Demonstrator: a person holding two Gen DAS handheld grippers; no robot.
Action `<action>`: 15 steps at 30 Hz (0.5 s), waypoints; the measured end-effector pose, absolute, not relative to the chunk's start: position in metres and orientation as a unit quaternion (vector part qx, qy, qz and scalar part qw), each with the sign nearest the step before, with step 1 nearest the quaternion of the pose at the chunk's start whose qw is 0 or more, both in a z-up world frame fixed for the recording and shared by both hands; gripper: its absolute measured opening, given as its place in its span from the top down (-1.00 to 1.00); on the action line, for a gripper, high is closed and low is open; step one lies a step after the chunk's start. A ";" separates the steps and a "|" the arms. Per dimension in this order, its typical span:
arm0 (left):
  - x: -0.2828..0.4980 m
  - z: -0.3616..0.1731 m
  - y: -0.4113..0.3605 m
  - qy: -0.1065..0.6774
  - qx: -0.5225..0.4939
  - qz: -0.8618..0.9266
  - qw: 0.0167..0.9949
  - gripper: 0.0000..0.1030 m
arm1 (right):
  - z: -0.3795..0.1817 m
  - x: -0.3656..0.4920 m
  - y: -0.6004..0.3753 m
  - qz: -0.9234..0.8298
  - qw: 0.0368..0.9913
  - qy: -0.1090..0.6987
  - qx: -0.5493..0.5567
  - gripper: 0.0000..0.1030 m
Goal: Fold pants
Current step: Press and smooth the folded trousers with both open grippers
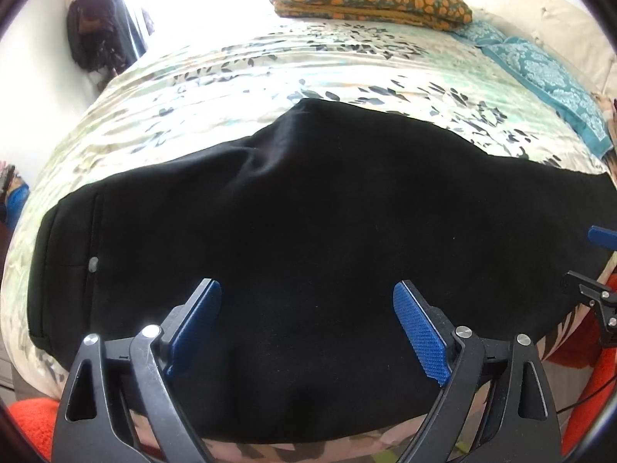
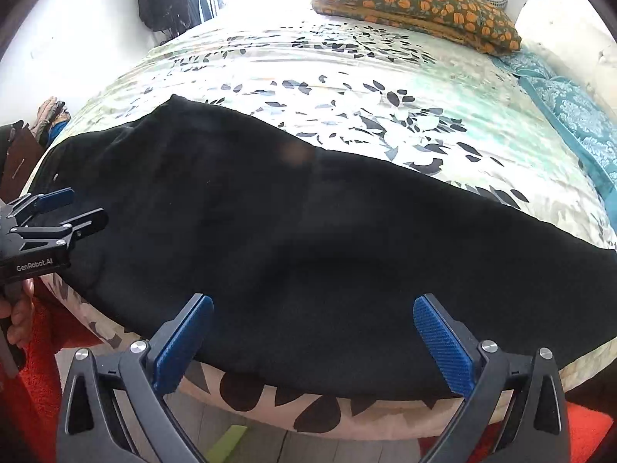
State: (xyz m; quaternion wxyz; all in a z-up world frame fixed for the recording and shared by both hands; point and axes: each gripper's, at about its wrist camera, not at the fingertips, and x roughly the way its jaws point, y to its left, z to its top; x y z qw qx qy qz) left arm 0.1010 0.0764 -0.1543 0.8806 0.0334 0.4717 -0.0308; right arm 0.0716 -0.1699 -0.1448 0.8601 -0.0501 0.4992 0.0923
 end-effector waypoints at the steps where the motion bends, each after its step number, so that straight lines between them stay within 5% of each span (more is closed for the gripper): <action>1: 0.103 -0.157 0.077 0.478 0.032 -0.029 0.877 -0.79 | -0.149 0.074 -0.172 0.088 0.856 0.506 -0.050 -1.00; 15: 0.149 -0.129 0.040 0.445 0.060 -0.093 0.889 -0.79 | -0.147 0.077 -0.184 0.057 0.862 0.503 -0.034 -0.99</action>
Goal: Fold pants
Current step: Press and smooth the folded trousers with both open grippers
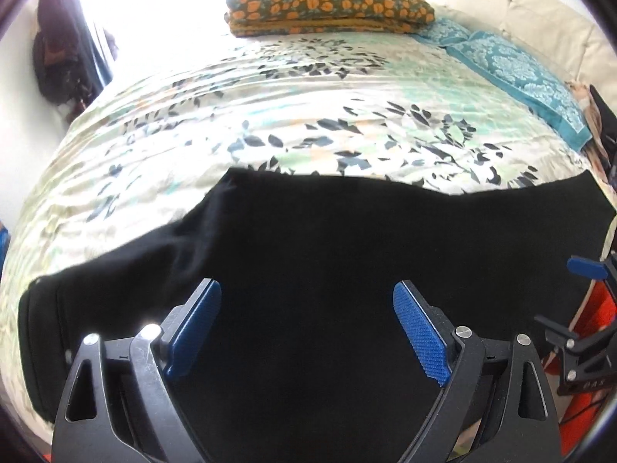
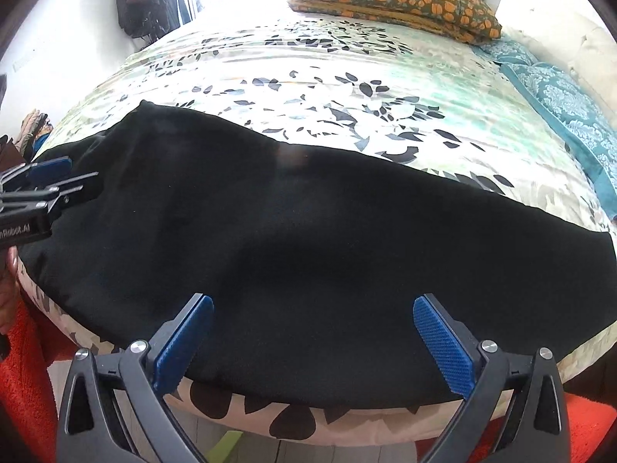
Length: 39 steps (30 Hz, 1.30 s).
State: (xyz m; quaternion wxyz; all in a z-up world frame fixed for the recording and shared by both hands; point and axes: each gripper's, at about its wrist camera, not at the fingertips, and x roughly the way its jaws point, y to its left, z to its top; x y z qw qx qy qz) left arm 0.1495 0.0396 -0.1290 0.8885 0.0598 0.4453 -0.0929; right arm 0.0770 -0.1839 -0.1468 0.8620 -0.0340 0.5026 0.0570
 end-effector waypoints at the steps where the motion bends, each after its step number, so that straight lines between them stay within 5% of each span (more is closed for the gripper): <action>1: 0.160 -0.132 0.041 0.445 0.058 -0.083 0.890 -0.79 | -0.147 0.077 -0.184 0.053 0.861 0.504 -0.035 -0.99; 6: 0.200 -0.176 0.060 0.499 0.039 -0.029 0.865 -0.82 | -0.163 0.086 -0.195 0.045 0.848 0.527 -0.040 -1.00; 15: 0.153 -0.130 0.064 0.478 0.004 -0.064 0.876 -0.79 | -0.138 0.076 -0.206 0.034 0.874 0.485 -0.017 -1.00; 21: 0.125 -0.172 0.043 0.518 0.065 -0.063 0.850 -0.79 | -0.168 0.083 -0.200 0.035 0.838 0.543 -0.027 -1.00; 28: 0.090 -0.128 0.029 0.479 0.016 -0.107 0.871 -0.79 | -0.120 0.058 -0.194 0.049 0.877 0.477 -0.023 -1.00; 33: 0.080 -0.172 0.004 0.506 0.104 -0.100 0.850 -0.81 | -0.171 0.065 -0.177 0.063 0.826 0.557 -0.066 -1.00; 39: 0.069 -0.138 0.032 0.473 0.064 -0.082 0.875 -0.79 | -0.126 0.050 -0.201 0.040 0.875 0.481 -0.033 -1.00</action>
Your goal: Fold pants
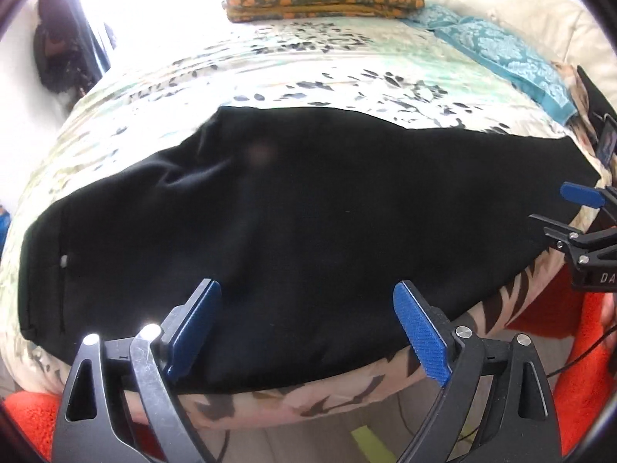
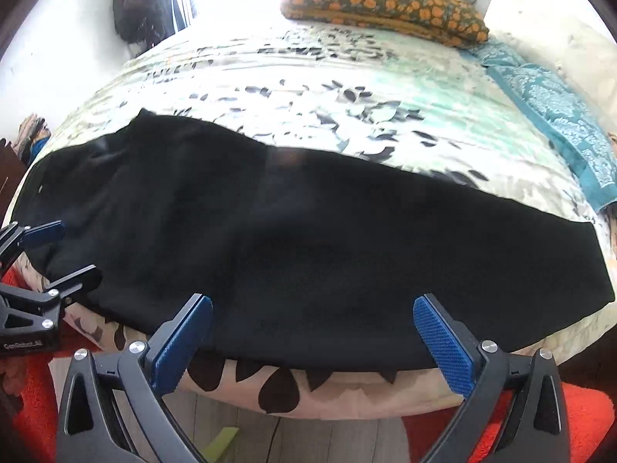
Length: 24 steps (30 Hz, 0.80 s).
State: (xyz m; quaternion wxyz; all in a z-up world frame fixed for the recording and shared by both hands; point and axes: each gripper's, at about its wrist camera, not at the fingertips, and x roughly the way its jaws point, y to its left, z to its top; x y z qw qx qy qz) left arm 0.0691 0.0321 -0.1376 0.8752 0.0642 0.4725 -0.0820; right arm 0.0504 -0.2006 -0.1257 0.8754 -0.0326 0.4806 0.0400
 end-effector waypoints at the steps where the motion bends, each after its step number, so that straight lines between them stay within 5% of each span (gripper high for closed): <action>1: 0.071 -0.143 0.038 0.480 0.066 -0.070 0.872 -0.79 | -0.126 0.051 -0.204 0.032 0.876 0.480 -0.032 -1.00; 5: 0.076 -0.165 0.055 0.502 0.062 -0.050 0.861 -0.82 | -0.171 0.062 -0.215 0.015 0.826 0.563 -0.021 -1.00; 16: 0.074 -0.140 0.058 0.474 0.030 -0.037 0.879 -0.79 | -0.132 0.053 -0.225 0.010 0.880 0.473 -0.039 -1.00; 24: 0.071 -0.141 0.060 0.474 0.014 -0.025 0.880 -0.79 | -0.108 0.052 -0.352 -0.058 0.884 0.419 0.200 -1.00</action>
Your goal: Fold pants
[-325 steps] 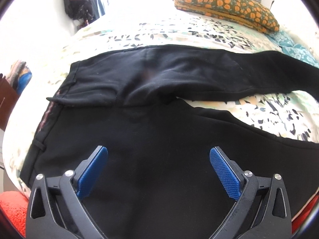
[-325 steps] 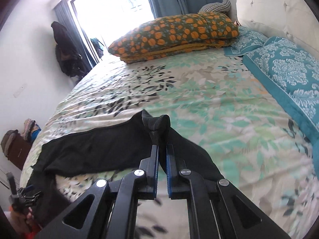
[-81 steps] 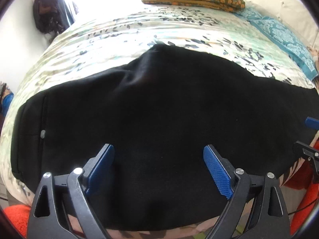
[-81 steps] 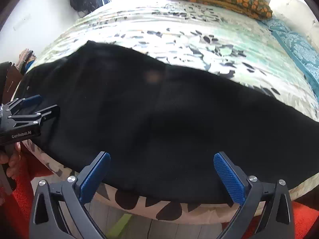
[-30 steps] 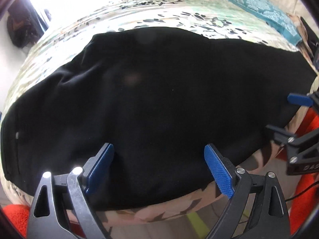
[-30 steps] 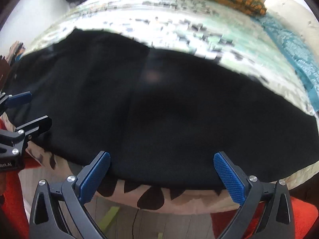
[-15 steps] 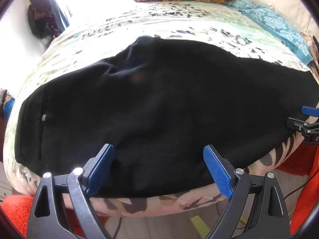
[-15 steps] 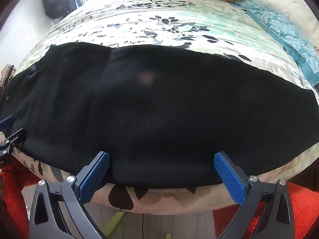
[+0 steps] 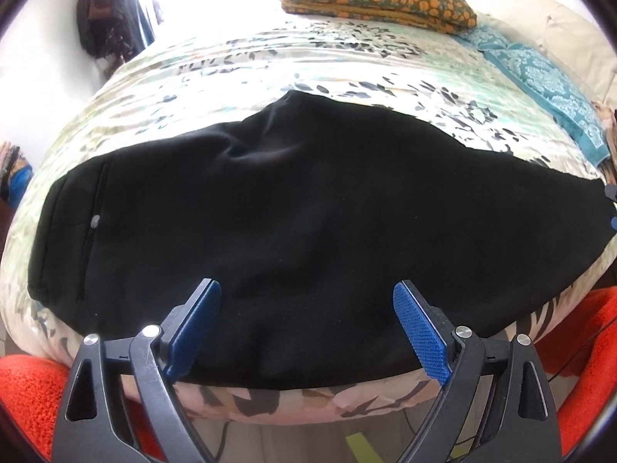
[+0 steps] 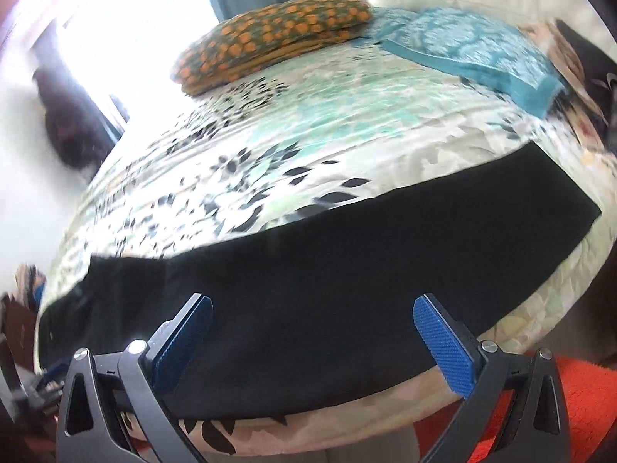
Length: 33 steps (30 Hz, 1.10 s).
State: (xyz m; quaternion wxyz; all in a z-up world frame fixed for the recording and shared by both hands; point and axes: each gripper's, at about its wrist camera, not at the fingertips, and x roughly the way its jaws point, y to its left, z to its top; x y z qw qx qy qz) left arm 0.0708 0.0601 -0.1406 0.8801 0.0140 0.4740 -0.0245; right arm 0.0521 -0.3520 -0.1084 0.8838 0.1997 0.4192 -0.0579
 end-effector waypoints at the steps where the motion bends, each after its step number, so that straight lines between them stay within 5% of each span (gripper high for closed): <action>1: 0.071 -0.140 0.055 0.473 0.019 -0.028 0.880 -0.79 | -0.110 0.050 -0.368 -0.068 0.879 0.415 0.224 -1.00; 13: 0.070 -0.147 0.034 0.485 0.053 -0.039 0.872 -0.79 | -0.082 0.015 -0.531 -0.134 0.855 0.349 0.359 -1.00; 20: 0.072 -0.152 0.039 0.494 0.043 -0.026 0.868 -0.79 | -0.116 -0.032 -0.654 -0.109 0.774 0.293 0.551 -1.00; 27: 0.072 -0.152 0.033 0.494 0.053 -0.024 0.868 -0.79 | -0.163 -0.011 -0.663 -0.003 0.710 0.297 0.639 -0.99; 33: 0.067 -0.148 0.030 0.488 0.063 -0.022 0.870 -0.79 | -0.173 0.015 -0.673 -0.046 0.736 0.316 0.597 -0.91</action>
